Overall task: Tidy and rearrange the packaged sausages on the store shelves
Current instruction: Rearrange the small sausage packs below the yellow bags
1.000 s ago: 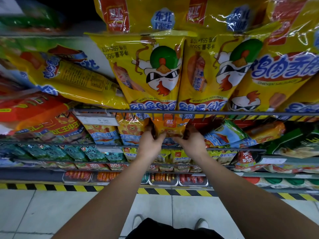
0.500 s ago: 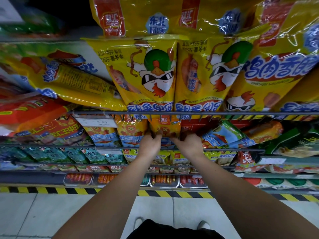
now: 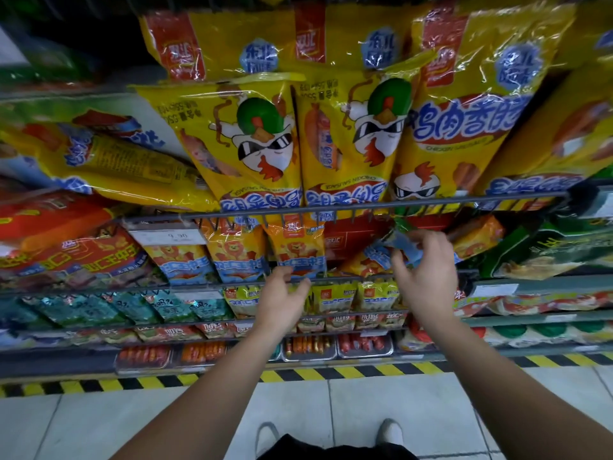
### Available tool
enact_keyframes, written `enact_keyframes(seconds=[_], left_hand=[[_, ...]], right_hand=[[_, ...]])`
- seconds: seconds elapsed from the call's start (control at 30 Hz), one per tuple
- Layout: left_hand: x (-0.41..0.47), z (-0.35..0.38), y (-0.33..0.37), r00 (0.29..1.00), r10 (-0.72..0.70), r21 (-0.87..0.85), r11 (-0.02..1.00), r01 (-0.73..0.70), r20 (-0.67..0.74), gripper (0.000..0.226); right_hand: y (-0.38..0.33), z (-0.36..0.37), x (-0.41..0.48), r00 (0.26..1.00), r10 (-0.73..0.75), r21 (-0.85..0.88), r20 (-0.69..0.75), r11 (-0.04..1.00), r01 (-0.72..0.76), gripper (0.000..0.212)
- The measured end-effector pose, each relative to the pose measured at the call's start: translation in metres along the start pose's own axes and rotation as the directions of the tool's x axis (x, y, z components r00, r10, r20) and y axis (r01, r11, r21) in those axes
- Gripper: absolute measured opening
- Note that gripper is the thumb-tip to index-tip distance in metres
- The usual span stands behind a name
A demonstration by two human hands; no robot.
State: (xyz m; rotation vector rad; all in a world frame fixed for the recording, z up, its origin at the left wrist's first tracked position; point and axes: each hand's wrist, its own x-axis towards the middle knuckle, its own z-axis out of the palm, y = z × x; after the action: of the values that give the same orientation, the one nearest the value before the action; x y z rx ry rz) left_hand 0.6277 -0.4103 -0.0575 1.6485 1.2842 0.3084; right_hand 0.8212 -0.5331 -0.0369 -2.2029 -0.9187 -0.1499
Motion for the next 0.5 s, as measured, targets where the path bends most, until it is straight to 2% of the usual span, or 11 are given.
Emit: enact_keyframes(seconds=[0.1,0.2,0.3,0.4,0.5], left_hand=[[-0.008,0.012,0.007,0.999,0.031,0.012,0.999,-0.031,0.023,0.043],[-0.013,0.024,0.014,0.997,0.052,0.024,0.998,-0.054,0.057,0.04],[-0.018,0.037,0.02,0.994,0.053,0.013,0.998,-0.054,0.092,0.039],[-0.022,0.047,0.026,0.991,0.04,-0.028,0.999,-0.037,0.131,0.04],[-0.025,0.056,0.031,0.99,0.002,-0.064,0.998,0.007,0.143,0.04]], right_hand=[[0.019,-0.012,0.017,0.999,0.039,-0.158,0.036,0.987,-0.033,0.039],[0.027,-0.015,0.031,0.962,0.096,-0.322,0.254,0.947,-0.01,0.058],[0.027,-0.01,0.036,0.91,0.104,-0.359,0.402,0.932,0.052,0.076],[0.023,-0.008,0.038,0.909,0.097,-0.37,0.405,0.927,0.066,0.084],[0.019,-0.009,0.041,0.91,0.09,-0.414,0.405,0.905,0.095,0.081]])
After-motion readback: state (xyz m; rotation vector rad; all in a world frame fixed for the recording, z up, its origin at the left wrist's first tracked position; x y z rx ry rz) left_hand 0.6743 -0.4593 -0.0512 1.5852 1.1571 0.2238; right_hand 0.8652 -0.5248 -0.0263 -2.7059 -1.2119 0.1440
